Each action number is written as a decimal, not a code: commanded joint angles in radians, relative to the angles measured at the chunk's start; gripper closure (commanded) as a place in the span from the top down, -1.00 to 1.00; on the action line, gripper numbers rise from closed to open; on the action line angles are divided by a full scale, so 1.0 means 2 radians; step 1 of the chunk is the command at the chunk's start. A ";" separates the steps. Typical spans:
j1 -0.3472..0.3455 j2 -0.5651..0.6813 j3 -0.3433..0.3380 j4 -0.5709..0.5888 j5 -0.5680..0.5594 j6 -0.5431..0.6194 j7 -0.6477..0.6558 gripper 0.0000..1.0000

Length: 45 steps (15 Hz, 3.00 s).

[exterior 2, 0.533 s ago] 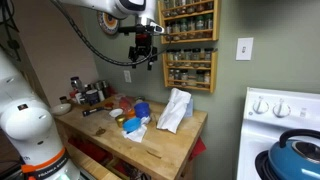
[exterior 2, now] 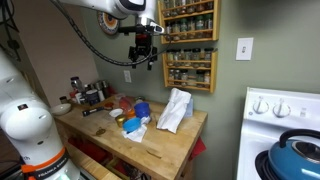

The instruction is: Turn the flashlight switch off

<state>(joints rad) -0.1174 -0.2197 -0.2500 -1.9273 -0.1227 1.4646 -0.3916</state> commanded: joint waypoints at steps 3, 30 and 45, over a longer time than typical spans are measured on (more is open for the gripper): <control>0.032 -0.009 0.062 -0.010 0.019 -0.019 0.041 1.00; 0.232 0.142 0.328 0.007 0.073 0.091 0.583 1.00; 0.294 0.219 0.323 0.005 0.016 0.233 0.621 1.00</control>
<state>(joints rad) 0.4247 0.1673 0.4057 -1.9151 -0.0365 1.8639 0.7997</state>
